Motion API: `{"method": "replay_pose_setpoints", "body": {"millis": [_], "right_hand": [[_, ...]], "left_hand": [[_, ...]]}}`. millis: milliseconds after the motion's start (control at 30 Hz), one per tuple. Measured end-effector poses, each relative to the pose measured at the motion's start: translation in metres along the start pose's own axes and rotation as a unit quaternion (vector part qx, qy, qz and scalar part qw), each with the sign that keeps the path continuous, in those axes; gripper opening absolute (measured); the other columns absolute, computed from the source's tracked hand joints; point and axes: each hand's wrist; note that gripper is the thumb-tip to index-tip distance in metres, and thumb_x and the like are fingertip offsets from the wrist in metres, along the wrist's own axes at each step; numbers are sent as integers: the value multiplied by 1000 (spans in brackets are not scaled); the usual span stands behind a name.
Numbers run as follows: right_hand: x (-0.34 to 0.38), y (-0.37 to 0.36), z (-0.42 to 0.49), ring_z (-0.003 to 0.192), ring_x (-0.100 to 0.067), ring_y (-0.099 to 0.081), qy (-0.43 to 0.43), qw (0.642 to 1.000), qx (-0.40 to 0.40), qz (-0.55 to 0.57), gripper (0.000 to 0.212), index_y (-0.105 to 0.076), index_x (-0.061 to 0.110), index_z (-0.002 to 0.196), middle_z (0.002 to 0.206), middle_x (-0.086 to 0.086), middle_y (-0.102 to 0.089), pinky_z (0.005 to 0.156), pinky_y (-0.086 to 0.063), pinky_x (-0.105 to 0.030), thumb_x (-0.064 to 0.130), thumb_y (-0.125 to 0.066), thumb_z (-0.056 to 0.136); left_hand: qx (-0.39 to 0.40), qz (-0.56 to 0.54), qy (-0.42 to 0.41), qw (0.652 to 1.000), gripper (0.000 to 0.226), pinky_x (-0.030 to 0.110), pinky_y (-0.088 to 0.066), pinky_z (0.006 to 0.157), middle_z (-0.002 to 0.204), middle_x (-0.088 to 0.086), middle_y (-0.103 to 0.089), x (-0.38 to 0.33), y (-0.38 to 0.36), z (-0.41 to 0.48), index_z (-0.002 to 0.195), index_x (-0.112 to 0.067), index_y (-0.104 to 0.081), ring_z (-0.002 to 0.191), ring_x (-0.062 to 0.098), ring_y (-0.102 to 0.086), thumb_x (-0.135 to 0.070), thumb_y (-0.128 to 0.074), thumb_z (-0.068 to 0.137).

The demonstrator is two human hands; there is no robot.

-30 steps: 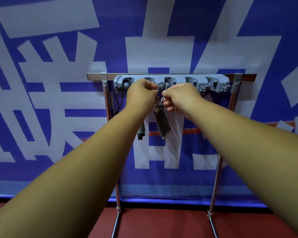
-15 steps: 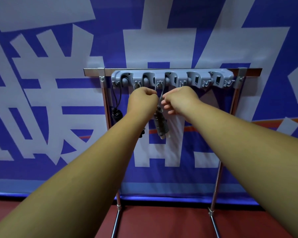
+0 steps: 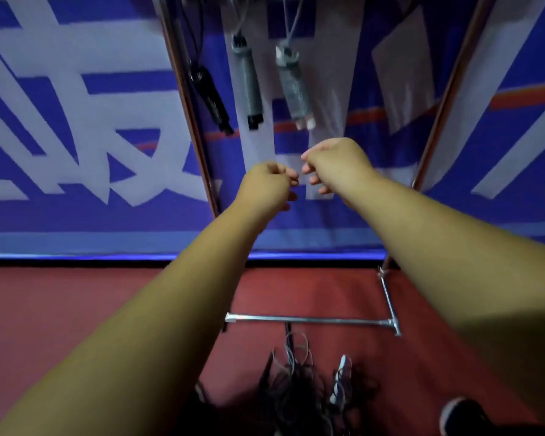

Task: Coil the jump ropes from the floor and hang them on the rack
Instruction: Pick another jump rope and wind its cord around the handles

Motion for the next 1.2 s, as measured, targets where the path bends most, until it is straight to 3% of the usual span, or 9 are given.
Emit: {"method": "replay_pose_setpoints", "body": {"millis": [333,467,600,733,833,900,967,1033,1200], "right_hand": [[-292,-78,-25,71,-28,-68,-201,967,108,-116,21,-71,15,80,91,-12,-79,56,-53,-33,14,-58,96],[-375,-92,-47,68,-21,-68,-277,938,157,-138,17,-73,11,101,87,-5,-78,56,-52,-29,16,-56,99],[-442,-97,-63,68,-17,-61,-348,910,175,-139,21,-69,9,111,91,-4,-73,60,-49,-30,14,-50,105],[-488,-100,-75,70,-20,-60,-408,885,182,-132,20,-66,11,111,100,-7,-71,61,-49,-31,15,-47,108],[-509,-105,-76,80,-30,-67,-410,876,216,-135,18,-68,5,105,103,-13,-74,68,-55,-37,10,-50,105],[-521,-113,-77,65,-28,-65,-414,883,187,-114,18,-71,2,99,93,-15,-76,54,-55,-28,10,-55,103],[-524,-123,-79,57,-23,-58,-423,884,180,-80,18,-68,5,95,82,-13,-69,45,-48,-22,10,-54,105],[-529,-133,-78,63,-26,-61,-418,885,197,-63,18,-69,5,93,85,-14,-71,54,-50,-30,12,-56,103],[-537,-145,-77,54,-17,-53,-409,889,207,-26,10,-67,13,103,73,-3,-63,49,-41,-25,13,-57,102]], "left_hand": [[118,66,213,968,18,32,-52,64,100,15,-72,253,-80,-29,93,-11,-65,67,25,-67,-7,-50,100],[166,160,277,933,13,48,-65,80,107,20,-76,345,-102,-38,102,-6,-70,92,35,-77,-13,-62,95],[202,247,313,894,26,44,-63,89,112,16,-76,407,-117,-48,115,-4,-73,105,34,-74,-16,-60,96],[129,385,290,867,45,43,-47,103,135,27,-61,449,-130,-50,129,5,-57,128,43,-58,-32,-56,103],[79,389,333,855,64,44,-41,111,145,27,-51,474,-128,-47,139,5,-44,136,43,-50,-45,-58,101],[71,394,370,838,70,41,-45,107,144,25,-55,496,-121,-45,140,6,-46,136,40,-53,-49,-60,99],[106,422,387,813,58,38,-49,102,139,23,-61,513,-112,-47,137,5,-54,131,36,-59,-42,-55,103],[153,434,382,802,42,39,-52,98,130,21,-66,527,-108,-52,132,-1,-62,122,36,-64,-31,-56,102],[164,442,363,803,45,39,-52,92,128,19,-67,551,-105,-65,131,-11,-61,119,39,-64,-38,-66,94]]}}
Point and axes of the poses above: each hand's wrist, its own z-axis towards the middle knuckle, its own y-axis out of the back of the hand, x = y × z
